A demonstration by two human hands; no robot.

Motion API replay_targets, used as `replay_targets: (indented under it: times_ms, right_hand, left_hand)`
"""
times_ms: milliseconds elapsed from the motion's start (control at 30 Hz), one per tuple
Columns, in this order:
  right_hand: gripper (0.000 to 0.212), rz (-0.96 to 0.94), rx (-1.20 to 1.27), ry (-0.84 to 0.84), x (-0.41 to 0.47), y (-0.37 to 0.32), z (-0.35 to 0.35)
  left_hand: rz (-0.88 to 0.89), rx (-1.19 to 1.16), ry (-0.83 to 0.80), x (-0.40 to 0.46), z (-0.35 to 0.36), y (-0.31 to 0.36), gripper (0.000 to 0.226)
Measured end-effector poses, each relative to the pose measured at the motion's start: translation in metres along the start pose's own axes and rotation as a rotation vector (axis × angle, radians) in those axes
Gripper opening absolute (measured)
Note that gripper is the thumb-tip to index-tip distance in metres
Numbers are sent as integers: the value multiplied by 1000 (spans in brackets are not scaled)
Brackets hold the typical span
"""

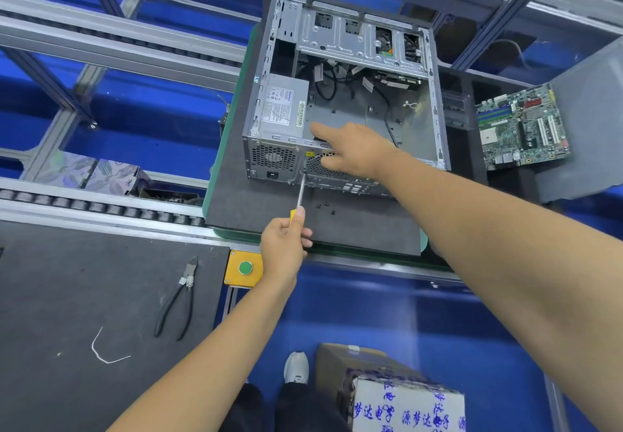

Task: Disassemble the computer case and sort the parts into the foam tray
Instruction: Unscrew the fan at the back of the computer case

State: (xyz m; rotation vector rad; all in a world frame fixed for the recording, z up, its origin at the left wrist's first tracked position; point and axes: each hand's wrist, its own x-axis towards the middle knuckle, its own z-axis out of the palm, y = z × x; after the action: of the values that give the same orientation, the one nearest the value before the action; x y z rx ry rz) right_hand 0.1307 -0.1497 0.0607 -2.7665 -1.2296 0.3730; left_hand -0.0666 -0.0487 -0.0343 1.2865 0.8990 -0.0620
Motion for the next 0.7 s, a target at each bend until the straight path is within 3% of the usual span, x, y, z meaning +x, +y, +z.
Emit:
replay_targets:
  times_ms: [133, 233, 533, 633, 700]
  right_hand:
    - [36, 1, 8, 5, 0, 0, 0]
    - [38, -2, 12, 11, 0, 0, 0]
    - [44, -4, 22, 7, 1, 0, 1]
    - [44, -2, 23, 7, 1, 0, 1]
    - [44, 1, 26, 9, 0, 0, 1]
  left_hand:
    - [-418, -502, -365, 2, -10, 6, 47]
    - [-476, -624, -489, 4, -15, 5, 42]
    - [-13, -114, -20, -3, 1, -2, 32]
    - [63, 40, 90, -4, 3, -6, 30]
    - [22, 18, 50, -6, 9, -4, 35]
